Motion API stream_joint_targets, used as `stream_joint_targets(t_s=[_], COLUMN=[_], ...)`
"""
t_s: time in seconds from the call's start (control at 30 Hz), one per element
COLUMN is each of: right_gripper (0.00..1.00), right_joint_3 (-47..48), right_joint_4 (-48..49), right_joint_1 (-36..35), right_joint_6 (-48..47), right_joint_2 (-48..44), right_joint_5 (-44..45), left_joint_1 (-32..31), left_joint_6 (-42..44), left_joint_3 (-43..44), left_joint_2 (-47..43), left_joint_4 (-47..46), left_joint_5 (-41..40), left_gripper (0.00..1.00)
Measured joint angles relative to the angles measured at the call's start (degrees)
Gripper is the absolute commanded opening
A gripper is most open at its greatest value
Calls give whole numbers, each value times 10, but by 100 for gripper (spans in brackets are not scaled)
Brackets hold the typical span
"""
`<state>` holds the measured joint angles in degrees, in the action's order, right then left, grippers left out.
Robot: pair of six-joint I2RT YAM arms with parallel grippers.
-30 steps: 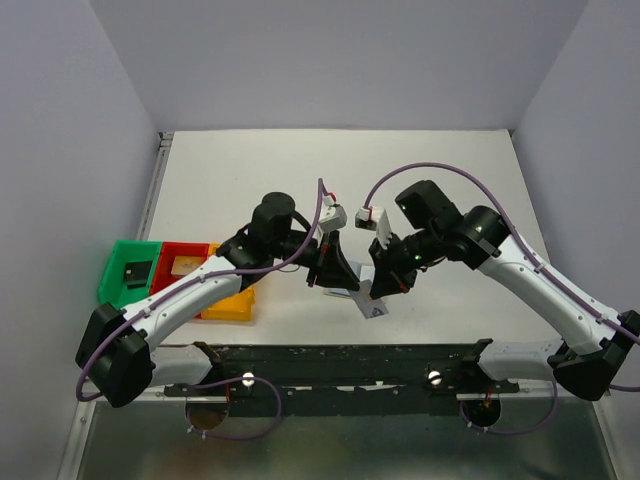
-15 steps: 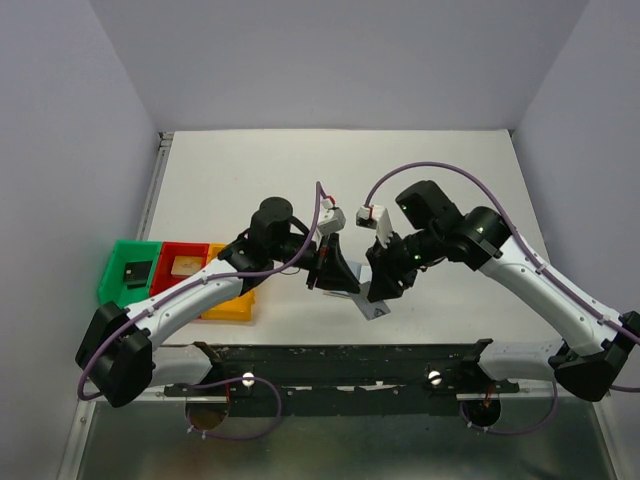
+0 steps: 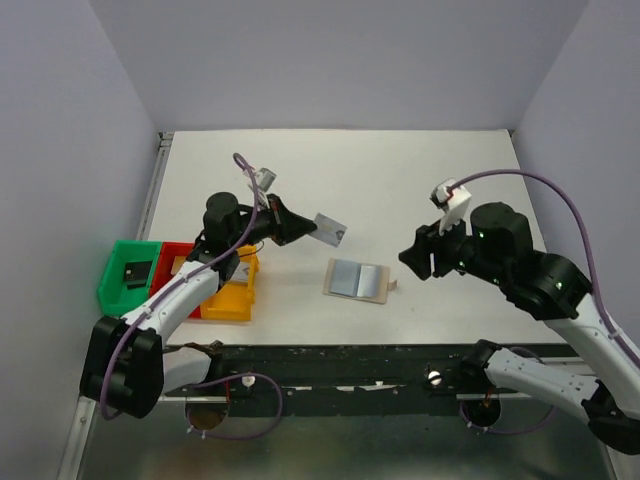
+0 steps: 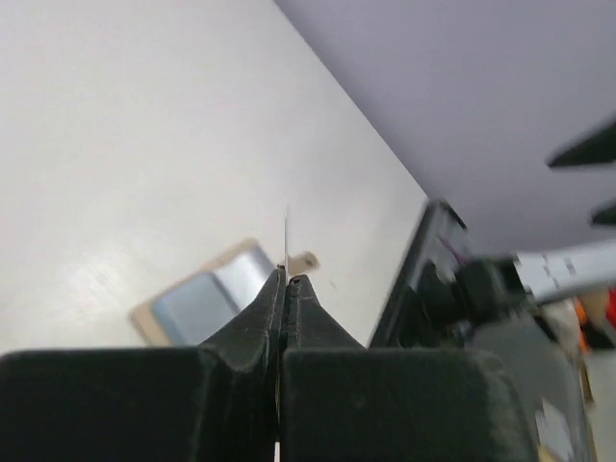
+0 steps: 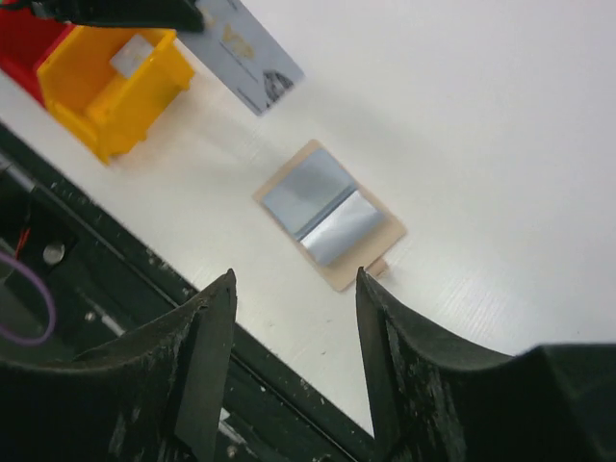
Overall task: Take the credit cards out of the card holder
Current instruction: Place the credit card at the center of the board.
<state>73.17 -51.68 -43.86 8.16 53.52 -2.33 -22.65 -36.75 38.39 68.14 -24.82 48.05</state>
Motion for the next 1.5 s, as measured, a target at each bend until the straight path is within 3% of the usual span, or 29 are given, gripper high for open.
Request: stream_joint_targets(t_s=[0.13,0.4,0.7,0.97,1.3,1.4,1.5], right_gripper=[59,59,59,59,59,59,59], right_joint_3=[-94,-210,-236,-238,-238,-238,-238], right_joint_4=[71,130,163,174,177,177,177], right_joint_1=[1,1,1,1,1,1,1], right_joint_6=[37,93,102,102,97,97,97], right_joint_2=[-83,-85,-81,-55,-31,-29,-29], right_joint_5=[75,91,69,55,46,43,42], left_joint_1=[67,141,144,155,172,173,174], left_joint_6=[-49,-87,-83,-63,-47,-40,-32], left_joint_3=[8,127,252,345,357,359,361], left_joint_2=[16,219,376,453,490,490,490], left_joint_4=[9,42,91,122,152,156,161], left_joint_5=[-111,-220,-235,-234,-225,-218,-214], left_gripper=[0,0,0,0,0,7,23])
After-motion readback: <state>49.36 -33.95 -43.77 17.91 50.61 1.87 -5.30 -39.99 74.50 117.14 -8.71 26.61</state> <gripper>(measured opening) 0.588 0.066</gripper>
